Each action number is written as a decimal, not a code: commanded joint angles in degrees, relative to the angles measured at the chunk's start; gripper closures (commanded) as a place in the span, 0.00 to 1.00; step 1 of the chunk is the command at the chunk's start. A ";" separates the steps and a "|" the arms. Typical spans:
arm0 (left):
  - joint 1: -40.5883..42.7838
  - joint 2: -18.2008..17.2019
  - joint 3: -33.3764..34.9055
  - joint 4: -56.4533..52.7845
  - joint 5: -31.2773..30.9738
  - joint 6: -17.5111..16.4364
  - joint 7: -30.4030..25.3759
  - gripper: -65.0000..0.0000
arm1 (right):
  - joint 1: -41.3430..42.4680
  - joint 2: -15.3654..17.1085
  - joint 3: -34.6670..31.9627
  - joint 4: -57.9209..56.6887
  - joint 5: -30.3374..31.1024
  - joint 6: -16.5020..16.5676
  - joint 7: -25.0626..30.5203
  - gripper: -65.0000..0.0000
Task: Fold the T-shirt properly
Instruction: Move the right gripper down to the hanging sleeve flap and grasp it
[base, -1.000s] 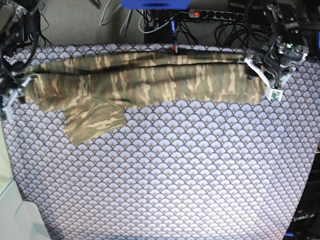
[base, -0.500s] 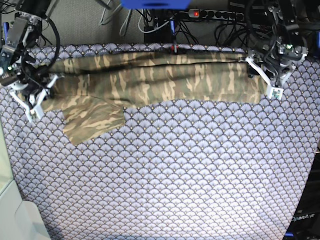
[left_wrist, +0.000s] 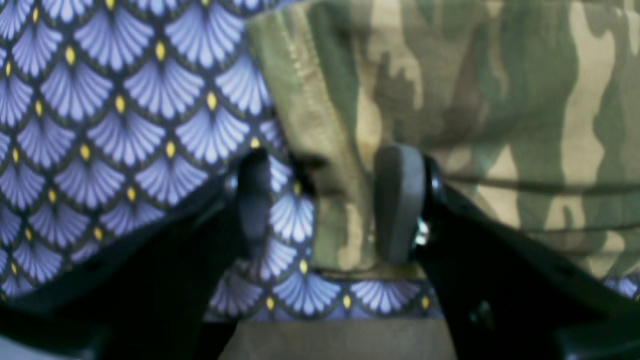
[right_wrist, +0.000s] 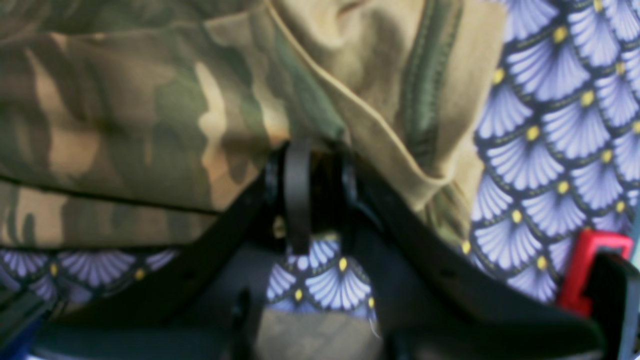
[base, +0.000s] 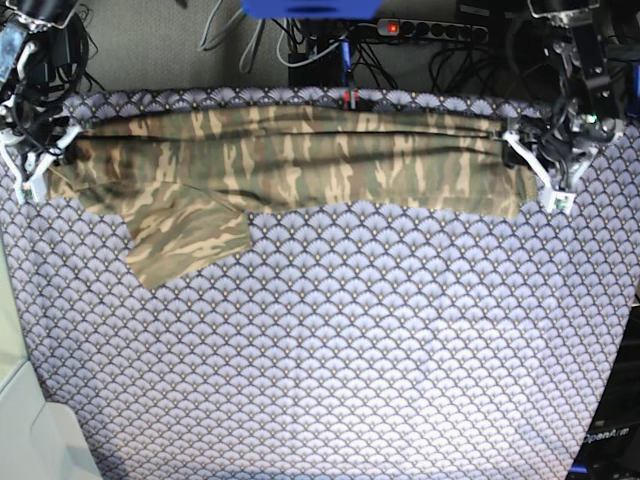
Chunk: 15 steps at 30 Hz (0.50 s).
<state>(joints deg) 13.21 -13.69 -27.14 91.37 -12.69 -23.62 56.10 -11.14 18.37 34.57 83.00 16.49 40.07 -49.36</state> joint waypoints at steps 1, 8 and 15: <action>-0.42 -1.30 -0.16 0.19 1.39 0.72 -0.32 0.50 | 0.45 1.28 0.29 -1.20 -0.89 -0.07 0.97 0.90; -1.56 -2.61 -0.43 -1.57 1.30 0.72 -0.40 0.50 | 2.92 4.62 0.03 -13.51 -0.89 -0.07 6.16 0.90; -1.39 -3.14 -0.43 -2.98 1.04 0.72 -2.07 0.50 | 3.71 6.99 0.55 -14.21 -0.71 -0.07 7.03 0.90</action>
<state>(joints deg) 11.86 -15.73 -27.00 88.16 -14.59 -24.10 53.98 -7.49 23.77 34.70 68.95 20.23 42.87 -40.27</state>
